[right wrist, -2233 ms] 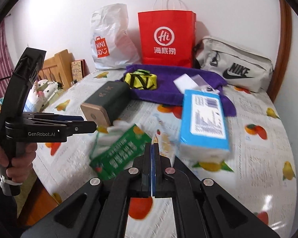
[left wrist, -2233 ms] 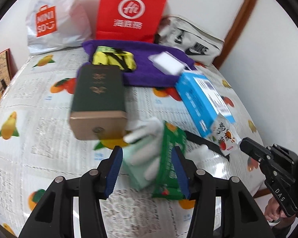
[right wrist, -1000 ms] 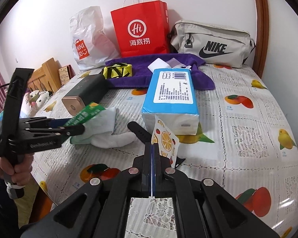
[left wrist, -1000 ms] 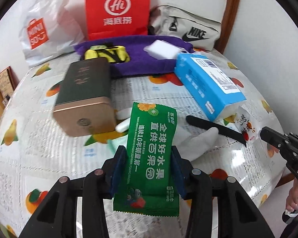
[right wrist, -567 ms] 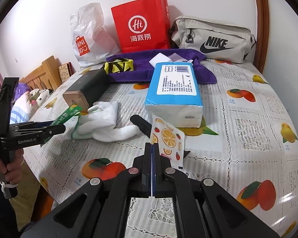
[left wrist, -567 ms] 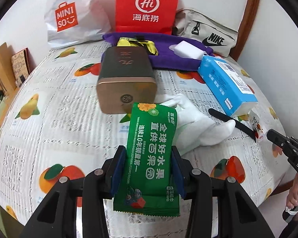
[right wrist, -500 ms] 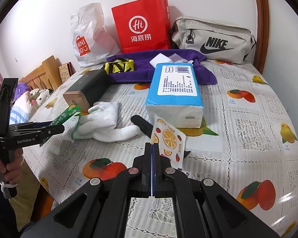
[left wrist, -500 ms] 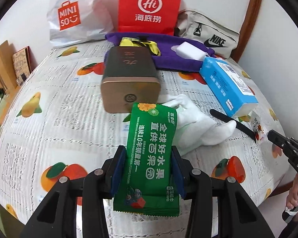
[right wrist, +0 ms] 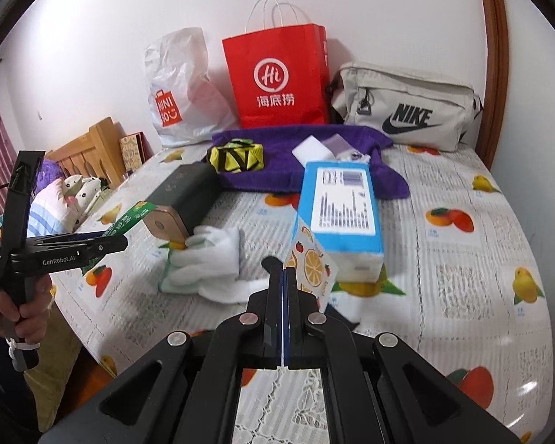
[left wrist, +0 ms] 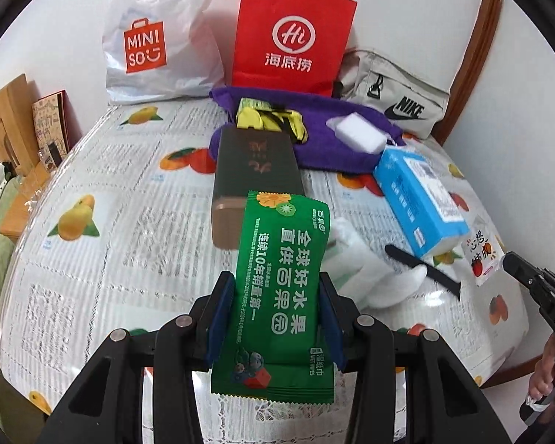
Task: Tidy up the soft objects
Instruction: 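Carry the orange-print sachet and green snack packet over the purple towel with both tools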
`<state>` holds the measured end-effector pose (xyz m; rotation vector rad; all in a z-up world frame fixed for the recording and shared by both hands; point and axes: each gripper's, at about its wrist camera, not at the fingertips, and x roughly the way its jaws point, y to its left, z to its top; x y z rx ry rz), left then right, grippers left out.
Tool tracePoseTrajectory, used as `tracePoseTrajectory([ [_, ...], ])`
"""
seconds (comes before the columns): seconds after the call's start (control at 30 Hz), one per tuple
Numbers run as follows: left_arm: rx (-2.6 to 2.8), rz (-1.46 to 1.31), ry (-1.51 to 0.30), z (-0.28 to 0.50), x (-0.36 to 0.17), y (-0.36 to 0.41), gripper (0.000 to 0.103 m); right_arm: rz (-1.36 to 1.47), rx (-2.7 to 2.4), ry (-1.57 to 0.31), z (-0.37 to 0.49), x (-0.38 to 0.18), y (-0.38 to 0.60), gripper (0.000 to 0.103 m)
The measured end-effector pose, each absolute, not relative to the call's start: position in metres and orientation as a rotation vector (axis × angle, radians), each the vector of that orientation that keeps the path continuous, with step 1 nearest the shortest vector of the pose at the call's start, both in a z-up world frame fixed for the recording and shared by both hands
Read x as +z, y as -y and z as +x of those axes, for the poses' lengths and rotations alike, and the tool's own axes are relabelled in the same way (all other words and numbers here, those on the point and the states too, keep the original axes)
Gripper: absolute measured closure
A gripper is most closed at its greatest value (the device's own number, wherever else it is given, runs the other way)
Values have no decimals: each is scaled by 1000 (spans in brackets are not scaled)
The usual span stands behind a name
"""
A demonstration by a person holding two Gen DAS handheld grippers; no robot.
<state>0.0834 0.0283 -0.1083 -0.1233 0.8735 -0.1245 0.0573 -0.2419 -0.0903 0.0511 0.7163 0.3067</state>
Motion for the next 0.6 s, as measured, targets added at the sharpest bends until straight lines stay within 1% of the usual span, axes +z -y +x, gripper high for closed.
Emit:
tracePoseTrajectory([
  [0.6, -119, -136, -825, 131, -63, -29, 61, 25, 327, -676, 112, -49, 239, 103],
])
